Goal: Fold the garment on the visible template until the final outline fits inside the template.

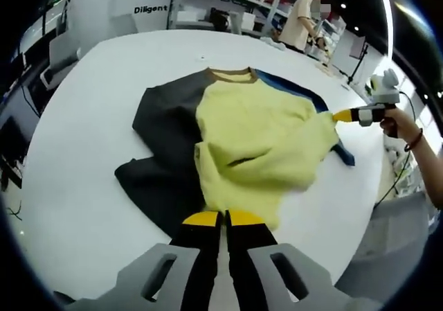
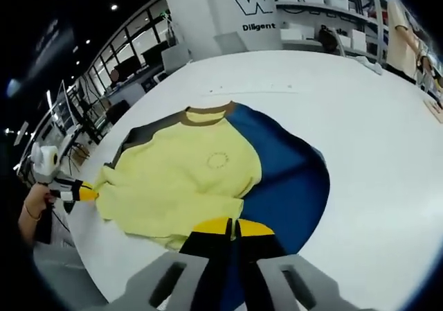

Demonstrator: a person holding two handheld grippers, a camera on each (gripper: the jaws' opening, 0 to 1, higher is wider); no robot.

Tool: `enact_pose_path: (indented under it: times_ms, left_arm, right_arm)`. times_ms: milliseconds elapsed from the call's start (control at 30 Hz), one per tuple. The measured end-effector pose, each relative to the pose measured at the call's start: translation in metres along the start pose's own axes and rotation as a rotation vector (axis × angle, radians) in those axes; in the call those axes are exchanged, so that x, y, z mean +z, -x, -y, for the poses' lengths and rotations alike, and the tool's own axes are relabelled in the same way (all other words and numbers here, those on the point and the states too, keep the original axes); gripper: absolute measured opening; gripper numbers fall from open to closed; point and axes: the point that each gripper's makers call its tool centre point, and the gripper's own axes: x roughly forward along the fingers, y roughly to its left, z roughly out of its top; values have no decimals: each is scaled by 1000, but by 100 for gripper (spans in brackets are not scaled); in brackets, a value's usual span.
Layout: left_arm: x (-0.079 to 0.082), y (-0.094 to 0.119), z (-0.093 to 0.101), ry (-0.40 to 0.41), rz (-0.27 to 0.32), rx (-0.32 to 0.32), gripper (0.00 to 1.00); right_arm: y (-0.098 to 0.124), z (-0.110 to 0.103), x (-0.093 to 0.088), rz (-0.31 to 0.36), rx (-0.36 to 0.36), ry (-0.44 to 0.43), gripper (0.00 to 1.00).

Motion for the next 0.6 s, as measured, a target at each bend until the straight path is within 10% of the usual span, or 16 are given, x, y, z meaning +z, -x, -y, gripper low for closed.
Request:
enact_pose_path:
  times_ms: [267,600]
  left_arm:
    - [20,30,14,-20,17,-45,0]
    - [6,52,17,-79,-53,-31,0]
  right_arm:
    - [40,-17,-5,20,28,-41,0]
    - [75,-36,-33,-21,28,-50,0]
